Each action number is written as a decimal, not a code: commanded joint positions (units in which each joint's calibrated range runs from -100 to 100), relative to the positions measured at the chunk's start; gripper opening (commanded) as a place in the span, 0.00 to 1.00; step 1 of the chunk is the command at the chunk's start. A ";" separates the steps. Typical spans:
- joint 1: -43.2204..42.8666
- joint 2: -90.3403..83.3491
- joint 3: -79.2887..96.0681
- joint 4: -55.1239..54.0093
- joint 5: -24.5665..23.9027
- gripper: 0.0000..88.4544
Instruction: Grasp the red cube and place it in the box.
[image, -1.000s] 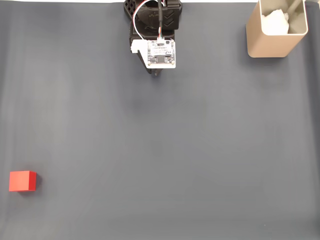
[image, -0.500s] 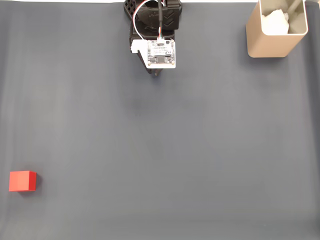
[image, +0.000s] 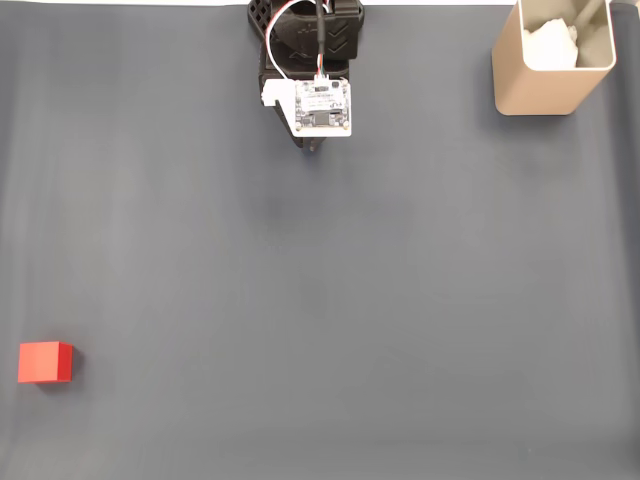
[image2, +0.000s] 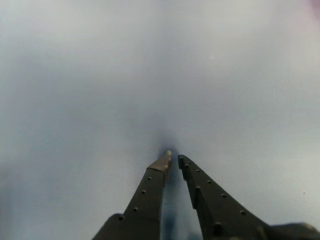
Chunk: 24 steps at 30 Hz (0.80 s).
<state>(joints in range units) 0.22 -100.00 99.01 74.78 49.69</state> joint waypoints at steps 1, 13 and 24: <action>-0.51 0.00 0.81 1.12 -0.29 0.01; -0.65 0.00 0.81 -6.58 -2.05 0.00; -1.86 2.25 -2.93 -25.03 -1.95 0.00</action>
<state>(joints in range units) -0.89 -99.04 98.64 53.46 48.03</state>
